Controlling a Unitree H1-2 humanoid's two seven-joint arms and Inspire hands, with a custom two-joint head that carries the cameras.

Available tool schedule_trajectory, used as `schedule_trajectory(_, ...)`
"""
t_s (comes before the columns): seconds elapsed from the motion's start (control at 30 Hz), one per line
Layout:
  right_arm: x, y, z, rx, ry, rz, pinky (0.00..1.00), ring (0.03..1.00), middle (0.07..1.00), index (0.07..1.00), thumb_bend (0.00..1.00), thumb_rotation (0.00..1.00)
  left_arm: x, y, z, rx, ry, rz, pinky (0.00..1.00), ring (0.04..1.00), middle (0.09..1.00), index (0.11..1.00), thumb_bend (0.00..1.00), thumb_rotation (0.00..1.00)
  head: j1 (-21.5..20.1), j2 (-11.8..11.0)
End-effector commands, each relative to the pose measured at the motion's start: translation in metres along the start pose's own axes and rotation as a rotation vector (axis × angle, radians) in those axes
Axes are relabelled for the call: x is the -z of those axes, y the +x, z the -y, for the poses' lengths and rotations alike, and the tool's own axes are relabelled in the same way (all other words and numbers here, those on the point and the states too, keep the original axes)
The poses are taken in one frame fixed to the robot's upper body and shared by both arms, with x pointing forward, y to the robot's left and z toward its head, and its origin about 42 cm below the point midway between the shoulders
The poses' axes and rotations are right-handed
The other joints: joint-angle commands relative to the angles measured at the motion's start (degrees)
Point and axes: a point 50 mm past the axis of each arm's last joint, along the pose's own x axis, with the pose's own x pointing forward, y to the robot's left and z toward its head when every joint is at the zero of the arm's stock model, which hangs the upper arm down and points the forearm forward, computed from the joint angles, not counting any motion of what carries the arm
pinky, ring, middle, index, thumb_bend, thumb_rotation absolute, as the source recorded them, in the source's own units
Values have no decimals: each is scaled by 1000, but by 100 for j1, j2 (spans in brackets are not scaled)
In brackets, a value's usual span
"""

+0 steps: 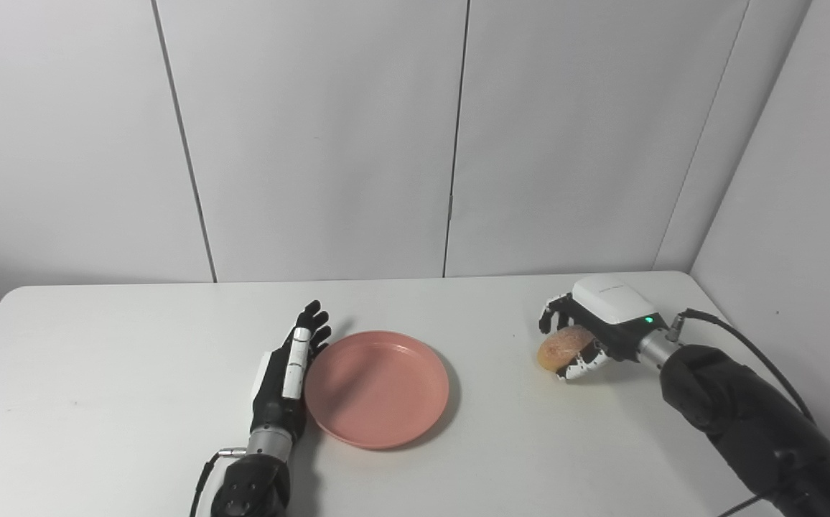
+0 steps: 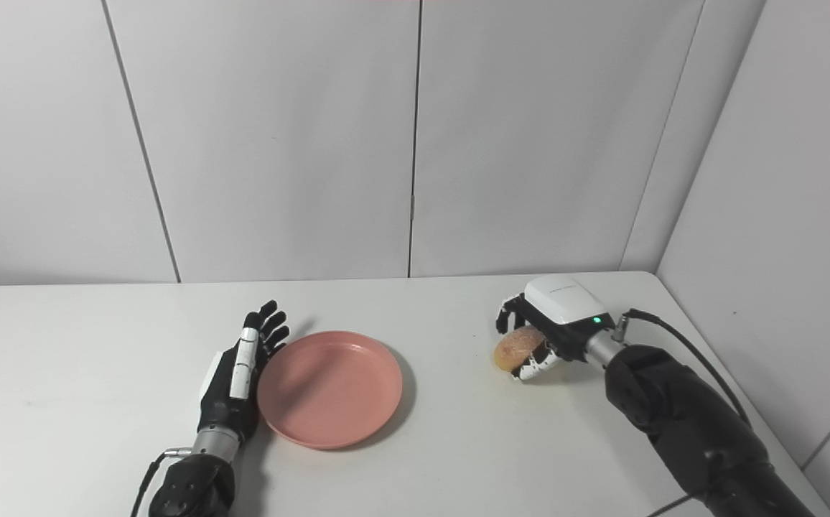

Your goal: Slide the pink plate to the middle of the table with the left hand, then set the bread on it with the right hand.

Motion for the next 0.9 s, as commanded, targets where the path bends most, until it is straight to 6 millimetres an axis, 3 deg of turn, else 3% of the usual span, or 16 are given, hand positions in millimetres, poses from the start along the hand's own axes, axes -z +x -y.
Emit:
schedule_trajectory(0.0, -1, 6, 35, 131, -16, 27, 239, 395, 501, 502, 511, 0, -6, 3, 8, 5, -7, 22, 911, 921, 925, 895, 778, 1000, 25, -2)
schedule_trajectory(0.2, -17, 10, 44, 225, 48, 80, 213, 400, 508, 488, 514, 0, -6, 3, 9, 6, 0, 35, 911, 918, 923, 895, 774, 1000, 136, -42)
schedule_trajectory(0.33, -46, 16, 55, 315, 158, 109, 253, 367, 463, 535, 507, 0, -8, 3, 5, 8, -8, 31, 933, 923, 924, 896, 775, 1000, 154, -29)
schedule_trajectory(0.5, -80, 23, 64, 358, 243, 171, 333, 388, 474, 551, 508, 0, -9, 7, -3, 19, -13, 33, 943, 940, 943, 913, 791, 1000, 151, -33)
schedule_trajectory(0.87, -142, 44, 71, 366, 266, 290, 252, 361, 453, 546, 505, 0, -13, 8, -13, 2, 0, 46, 950, 945, 944, 917, 794, 1000, 172, -30)
